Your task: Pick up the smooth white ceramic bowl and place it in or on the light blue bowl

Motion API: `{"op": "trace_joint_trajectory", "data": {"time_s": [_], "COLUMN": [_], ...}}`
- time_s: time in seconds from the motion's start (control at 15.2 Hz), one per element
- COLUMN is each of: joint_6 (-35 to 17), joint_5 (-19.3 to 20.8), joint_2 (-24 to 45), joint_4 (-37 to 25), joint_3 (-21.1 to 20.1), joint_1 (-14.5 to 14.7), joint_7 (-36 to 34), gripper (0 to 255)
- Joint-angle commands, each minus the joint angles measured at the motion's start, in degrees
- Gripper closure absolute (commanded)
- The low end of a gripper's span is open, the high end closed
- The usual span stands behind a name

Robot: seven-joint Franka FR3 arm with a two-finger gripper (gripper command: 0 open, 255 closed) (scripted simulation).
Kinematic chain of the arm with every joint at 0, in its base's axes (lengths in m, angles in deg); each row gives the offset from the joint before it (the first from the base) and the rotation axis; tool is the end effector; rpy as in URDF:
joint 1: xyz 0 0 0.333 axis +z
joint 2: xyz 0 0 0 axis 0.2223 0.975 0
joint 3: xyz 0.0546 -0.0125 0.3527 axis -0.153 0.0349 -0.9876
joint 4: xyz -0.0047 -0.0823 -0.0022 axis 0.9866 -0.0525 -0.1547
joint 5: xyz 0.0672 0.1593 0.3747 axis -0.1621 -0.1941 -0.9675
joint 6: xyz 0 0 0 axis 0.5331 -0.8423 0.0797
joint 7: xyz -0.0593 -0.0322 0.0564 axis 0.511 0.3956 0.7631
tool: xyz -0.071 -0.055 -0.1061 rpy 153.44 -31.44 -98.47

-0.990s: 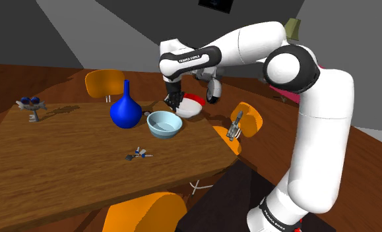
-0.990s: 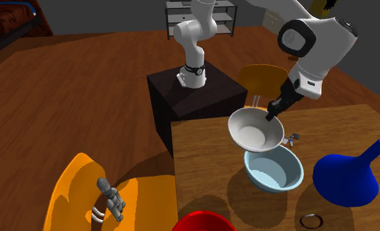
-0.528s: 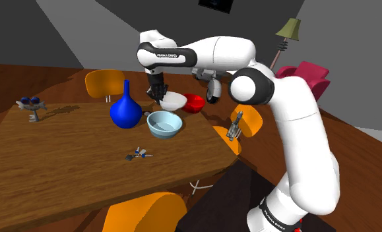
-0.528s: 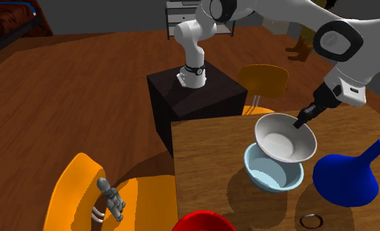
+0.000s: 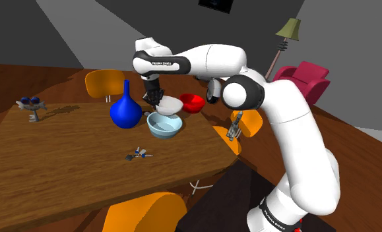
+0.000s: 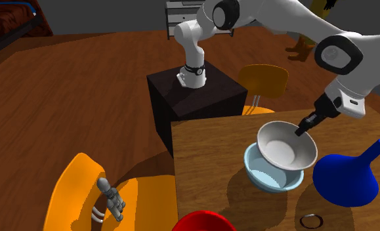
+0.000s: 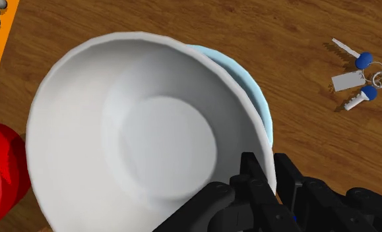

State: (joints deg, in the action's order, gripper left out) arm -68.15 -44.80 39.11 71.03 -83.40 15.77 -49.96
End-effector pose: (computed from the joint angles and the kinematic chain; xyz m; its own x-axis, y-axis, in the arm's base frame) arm 0.7903 0.0432 0.3261 0.9829 -0.0072 -0.1839 0.0248 -0.9849 0.1715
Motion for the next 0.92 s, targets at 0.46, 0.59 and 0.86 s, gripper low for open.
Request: {"op": "trace_joint_trajectory", "data": {"time_s": [0.46, 0.59, 0.86], "joint_6": [-5.6, -6.7, -7.5], "joint_5": [0.2, 0.3, 0.3], "joint_2": [1.8, 2.4, 2.9], "joint_4": [3.7, 4.3, 4.7], "joint_3": [0.1, 0.1, 0.1], "joint_1": [-0.2, -0.2, -0.2], "joint_7": [-0.9, -1.0, -1.2], "gripper": [255, 255, 255]}}
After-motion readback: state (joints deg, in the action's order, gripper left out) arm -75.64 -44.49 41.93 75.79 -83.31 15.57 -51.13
